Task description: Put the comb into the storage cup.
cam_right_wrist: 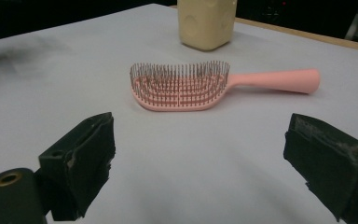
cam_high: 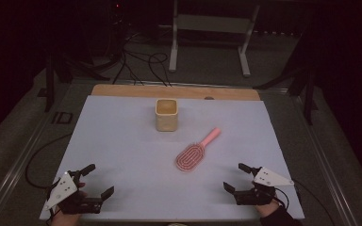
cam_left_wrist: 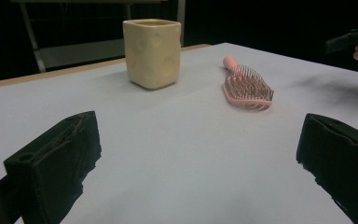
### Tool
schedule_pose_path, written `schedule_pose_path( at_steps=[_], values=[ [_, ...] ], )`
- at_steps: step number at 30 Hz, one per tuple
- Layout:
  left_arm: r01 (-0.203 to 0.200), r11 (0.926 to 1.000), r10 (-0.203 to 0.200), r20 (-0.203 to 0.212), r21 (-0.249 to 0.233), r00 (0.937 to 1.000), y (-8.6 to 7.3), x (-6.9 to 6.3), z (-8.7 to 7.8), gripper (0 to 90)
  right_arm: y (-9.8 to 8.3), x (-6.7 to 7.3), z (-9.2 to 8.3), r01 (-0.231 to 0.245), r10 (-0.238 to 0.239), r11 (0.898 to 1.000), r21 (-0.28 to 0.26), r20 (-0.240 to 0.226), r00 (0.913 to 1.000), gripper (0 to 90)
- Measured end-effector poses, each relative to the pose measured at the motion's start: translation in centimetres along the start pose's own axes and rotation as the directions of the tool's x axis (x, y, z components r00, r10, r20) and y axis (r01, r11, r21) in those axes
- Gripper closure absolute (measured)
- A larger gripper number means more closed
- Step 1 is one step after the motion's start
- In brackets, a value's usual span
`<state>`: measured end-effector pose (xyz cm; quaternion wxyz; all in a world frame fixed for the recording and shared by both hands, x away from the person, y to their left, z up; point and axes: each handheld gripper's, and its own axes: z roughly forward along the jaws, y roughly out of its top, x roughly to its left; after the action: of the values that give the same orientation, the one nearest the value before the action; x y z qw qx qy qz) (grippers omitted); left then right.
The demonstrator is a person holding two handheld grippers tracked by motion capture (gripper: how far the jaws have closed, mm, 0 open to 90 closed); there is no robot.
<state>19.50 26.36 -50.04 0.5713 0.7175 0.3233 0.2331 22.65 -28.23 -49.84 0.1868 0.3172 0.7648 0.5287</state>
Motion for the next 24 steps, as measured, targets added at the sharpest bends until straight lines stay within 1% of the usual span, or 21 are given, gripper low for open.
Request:
schedule_pose_path(
  at_steps=[6,8,10,12,15,18,23,24],
  values=[
    [-0.004,1.0000,0.004,-0.003,-0.004,1.0000,0.12,0.04,0.14,0.3,-0.06,0.04,0.02,0.008,-0.008,1.000,0.014,-0.005,1.0000,8.6],
    [0.001,0.9999,-0.001,0.003,0.014,1.0000,0.04,0.12,0.59,0.2,-0.09,-0.06,-0.07,0.005,-0.005,1.000,0.016,-0.003,1.0000,8.6],
    [0.007,0.9998,-0.008,0.007,0.017,0.9999,0.00,0.17,0.76,0.2,-0.10,-0.15,-0.15,-0.004,0.005,1.000,0.017,-0.007,1.0000,8.6],
    [0.004,0.9997,-0.005,0.010,0.022,0.9999,-0.01,0.14,0.85,0.2,-0.09,-0.18,-0.14,0.003,-0.003,1.000,0.025,-0.007,1.0000,8.6],
    [0.000,0.9999,0.000,0.011,0.017,0.9999,0.07,0.03,0.69,0.2,-0.11,-0.13,-0.02,0.001,0.000,1.000,0.031,-0.020,0.9998,8.6],
    [-0.005,0.9999,0.005,0.007,0.014,1.0000,-0.01,-0.13,0.33,0.2,-0.01,0.11,0.17,0.010,-0.008,0.999,0.053,-0.035,0.9993,8.6],
    [0.006,1.0000,-0.006,0.002,-0.001,1.0000,-0.01,0.04,-0.03,0.2,0.30,0.63,0.41,0.030,-0.026,0.997,0.070,-0.051,0.9983,8.6],
    [0.010,0.9999,-0.010,0.000,-0.001,0.9999,-0.06,0.06,-0.07,0.3,0.41,0.71,0.46,0.032,-0.027,0.997,0.077,-0.065,0.9975,9.0]
  ],
)
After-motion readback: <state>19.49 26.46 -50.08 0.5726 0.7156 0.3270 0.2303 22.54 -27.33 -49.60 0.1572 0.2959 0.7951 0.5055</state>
